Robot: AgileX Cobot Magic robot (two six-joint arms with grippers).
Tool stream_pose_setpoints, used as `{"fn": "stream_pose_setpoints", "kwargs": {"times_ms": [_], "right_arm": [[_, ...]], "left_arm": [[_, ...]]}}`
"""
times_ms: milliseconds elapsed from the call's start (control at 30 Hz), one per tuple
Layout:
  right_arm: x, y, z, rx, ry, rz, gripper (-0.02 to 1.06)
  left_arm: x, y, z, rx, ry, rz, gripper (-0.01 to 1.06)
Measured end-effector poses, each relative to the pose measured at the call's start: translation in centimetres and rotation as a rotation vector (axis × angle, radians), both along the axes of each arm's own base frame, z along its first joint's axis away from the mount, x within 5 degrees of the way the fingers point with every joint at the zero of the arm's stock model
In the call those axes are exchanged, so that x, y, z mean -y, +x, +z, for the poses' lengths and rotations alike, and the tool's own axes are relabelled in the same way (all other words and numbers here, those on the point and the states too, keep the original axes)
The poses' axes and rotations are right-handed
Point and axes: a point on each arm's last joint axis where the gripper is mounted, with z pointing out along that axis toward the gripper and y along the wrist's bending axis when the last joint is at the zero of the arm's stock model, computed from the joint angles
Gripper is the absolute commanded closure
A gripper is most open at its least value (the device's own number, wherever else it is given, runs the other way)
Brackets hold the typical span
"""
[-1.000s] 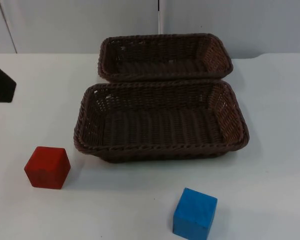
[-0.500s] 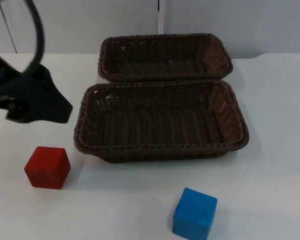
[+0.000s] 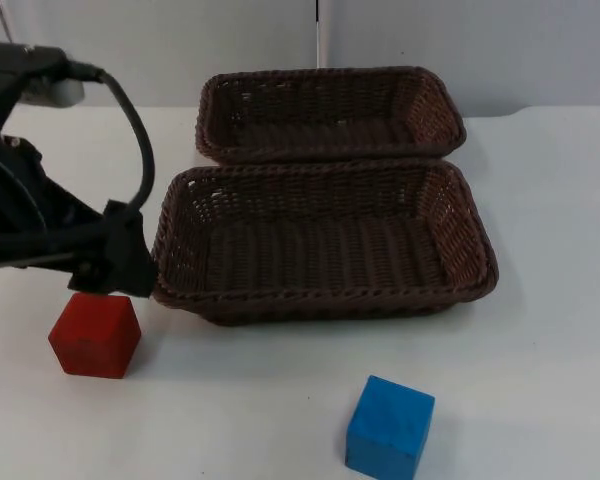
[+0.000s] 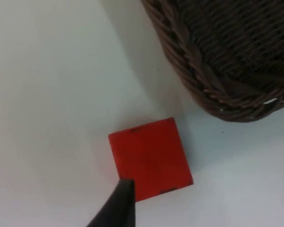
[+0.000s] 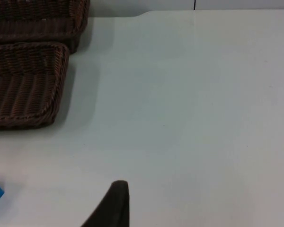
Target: Pick up one cube with the left hand and place it into the upper basket. Pick up one cube with the right hand and place it into the lower basket.
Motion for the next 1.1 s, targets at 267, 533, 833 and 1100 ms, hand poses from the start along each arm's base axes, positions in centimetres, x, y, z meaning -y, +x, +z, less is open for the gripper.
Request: {"fn": "stream_pose_setpoints", "kwargs": {"times_ms": [267,533,833,1100], "right_arm": [[0.0,0.0,0.0,0.0,0.0,0.0,-0.01],[0.0,0.0,0.0,0.0,0.002,-0.001,-0.01],[0.0,0.0,0.0,0.0,0.002,-0.001,-0.01],[0.0,0.0,0.0,0.0,0.002,-0.001,-0.01]], "left_arm": [[-0.1,0.9,-2.2,-0.02,0.056,-0.018,0.0],[-0.1,1.7,-4.3,-0.032,0.088,-0.015,0.0],[-0.2,2.4,-6.8,-0.052,0.115,-0.006,0.0],[-0.3,3.0,-8.1,-0.022,0.135,0.0,0.0]]}}
